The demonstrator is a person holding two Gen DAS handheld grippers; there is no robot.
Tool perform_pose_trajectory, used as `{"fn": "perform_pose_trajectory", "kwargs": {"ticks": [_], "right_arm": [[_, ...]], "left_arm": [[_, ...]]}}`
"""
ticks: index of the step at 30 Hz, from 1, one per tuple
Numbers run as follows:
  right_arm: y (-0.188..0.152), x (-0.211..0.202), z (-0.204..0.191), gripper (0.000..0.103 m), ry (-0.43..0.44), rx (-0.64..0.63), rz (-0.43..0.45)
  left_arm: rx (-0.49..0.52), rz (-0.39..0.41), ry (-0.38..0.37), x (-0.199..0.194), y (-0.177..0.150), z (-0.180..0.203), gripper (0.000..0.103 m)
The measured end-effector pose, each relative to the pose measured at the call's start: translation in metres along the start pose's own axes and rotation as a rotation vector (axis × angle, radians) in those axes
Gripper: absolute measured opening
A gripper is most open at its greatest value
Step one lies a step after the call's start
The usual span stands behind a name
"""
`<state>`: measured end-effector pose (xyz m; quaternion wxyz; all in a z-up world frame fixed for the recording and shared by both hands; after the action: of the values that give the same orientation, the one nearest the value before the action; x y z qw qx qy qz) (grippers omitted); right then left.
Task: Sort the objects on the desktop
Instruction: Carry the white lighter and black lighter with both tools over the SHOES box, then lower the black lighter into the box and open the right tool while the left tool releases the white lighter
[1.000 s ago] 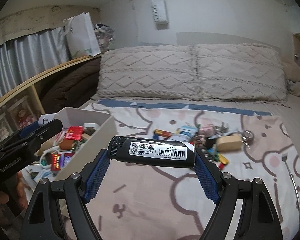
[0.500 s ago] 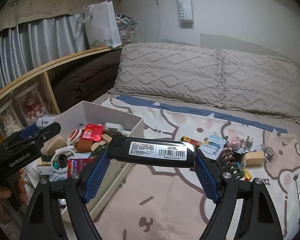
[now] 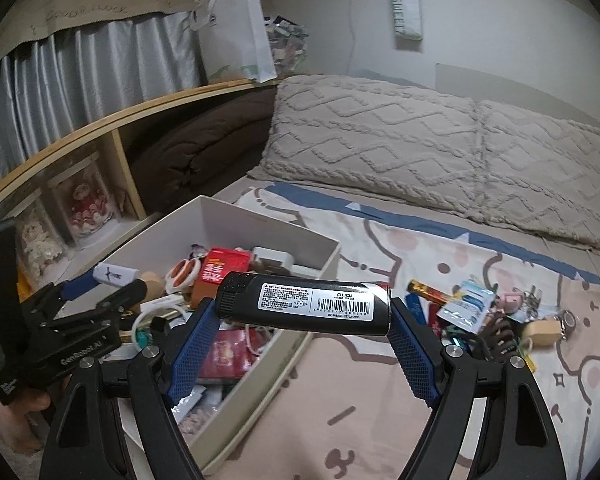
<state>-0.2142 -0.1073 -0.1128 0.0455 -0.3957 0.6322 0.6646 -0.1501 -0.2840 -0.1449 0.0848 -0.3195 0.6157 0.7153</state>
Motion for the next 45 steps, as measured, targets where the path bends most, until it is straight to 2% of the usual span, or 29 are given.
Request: {"fn": "perform_pose_trajectory", "kwargs": {"ticks": [9, 18, 21, 23, 24, 28, 33, 40, 45], "right_arm": [[0.005, 0.019, -0.03, 0.084, 0.03, -0.042, -0.047], [0.013, 0.028, -0.037, 0.084, 0.055, -0.011, -0.05], [0.017, 0.032, -0.041, 0.084, 0.057, -0.012, -0.061], [0.019, 0.034, -0.044, 0.084, 0.055, -0.02, -0.065], [0.02, 0.035, -0.046, 0.084, 0.055, -0.023, -0.067], [0.027, 0.036, -0.051, 0.084, 0.056, -0.032, -0.065], [0.038, 0.043, -0.056, 0.084, 0.042, -0.054, -0.081], [0.05, 0.067, -0.061, 0.084, 0.051, -0.03, -0.152], [0.057, 0.091, -0.073, 0.083, 0.051, -0.041, -0.198]], "left_arm": [[-0.026, -0.049, 0.006, 0.018, 0.0, -0.016, 0.08], [-0.003, -0.089, -0.011, 0.033, 0.002, -0.009, 0.081], [-0.024, -0.113, -0.006, 0.038, 0.001, -0.012, 0.087], [-0.033, -0.105, -0.012, 0.035, 0.003, -0.012, 0.097], [-0.034, -0.101, -0.012, 0.034, 0.003, -0.013, 0.098], [-0.021, -0.092, 0.042, 0.031, 0.002, -0.02, 0.098], [-0.047, -0.078, 0.049, 0.022, 0.004, -0.031, 0.098], [-0.076, -0.038, 0.053, 0.005, 0.011, -0.043, 0.098], [-0.109, -0.007, 0.098, -0.008, 0.015, -0.061, 0.098]]}}
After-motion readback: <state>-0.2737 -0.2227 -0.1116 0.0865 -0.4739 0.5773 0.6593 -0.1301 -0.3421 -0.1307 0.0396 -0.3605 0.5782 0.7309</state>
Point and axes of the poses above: each gripper's, at about its wrist camera, not at the fingertips, and x roughly the way its jaws point, z to its right, y to its top, the point moved 10 cm from there along x, roughly the way its jaws point, and after that the axes turned 2 degrees about y, right-handed, at the moved point
